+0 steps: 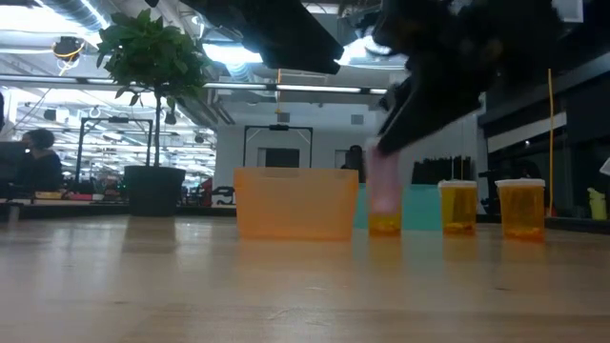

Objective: Pick and place medicine bottles into bin by pill shape (circle, oval)
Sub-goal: Put the pink tablet bottle into the green bin

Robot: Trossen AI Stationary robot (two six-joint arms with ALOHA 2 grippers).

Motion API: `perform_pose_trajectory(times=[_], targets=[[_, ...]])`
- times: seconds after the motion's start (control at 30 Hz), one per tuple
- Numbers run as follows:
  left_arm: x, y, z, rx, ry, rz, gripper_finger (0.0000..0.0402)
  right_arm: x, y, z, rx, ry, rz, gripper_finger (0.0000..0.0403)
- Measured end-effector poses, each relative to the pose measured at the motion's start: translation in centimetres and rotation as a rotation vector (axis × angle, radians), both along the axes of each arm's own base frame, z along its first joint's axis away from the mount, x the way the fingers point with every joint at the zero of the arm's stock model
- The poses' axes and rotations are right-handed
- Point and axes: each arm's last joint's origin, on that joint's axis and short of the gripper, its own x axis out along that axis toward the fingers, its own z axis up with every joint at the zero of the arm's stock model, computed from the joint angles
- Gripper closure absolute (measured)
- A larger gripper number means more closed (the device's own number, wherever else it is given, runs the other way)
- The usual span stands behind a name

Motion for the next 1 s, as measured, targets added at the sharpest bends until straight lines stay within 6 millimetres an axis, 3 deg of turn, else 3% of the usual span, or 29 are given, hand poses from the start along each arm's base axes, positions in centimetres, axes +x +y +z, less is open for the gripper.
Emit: perform_pose_trajectory(times=[0.3, 0.47, 0.57, 0.77, 1.0], targets=[[0.0, 0.0, 0.0, 0.000, 0.002, 0.000, 0.0145, -5.2, -2.4, 6.9, -0.186, -0.089, -0.247, 0.0293], [0.0, 0.0, 0.0, 0.000, 0.002, 0.000, 0.0145, -6.3, -5.2, 8.7, -0.332, -0.158, -0.467, 0.0291], [0.0, 0.0, 0.0, 0.000, 0.002, 0.000, 0.0145, -6.2, -7.3, 8.4, -0.347, -0.127, -0.533, 0.0292], [0.0, 0.0, -0.1, 0.001, 0.006, 0.000, 0.0145, -6.4, -11.4, 4.9, -0.254, -0.075, -0.510, 0.0290], [0.0, 0.0, -0.1, 0.001, 0.007, 0.000, 0.0145, -7.5, -15.6, 2.7, -0.226, -0.089, -0.598, 0.0289]])
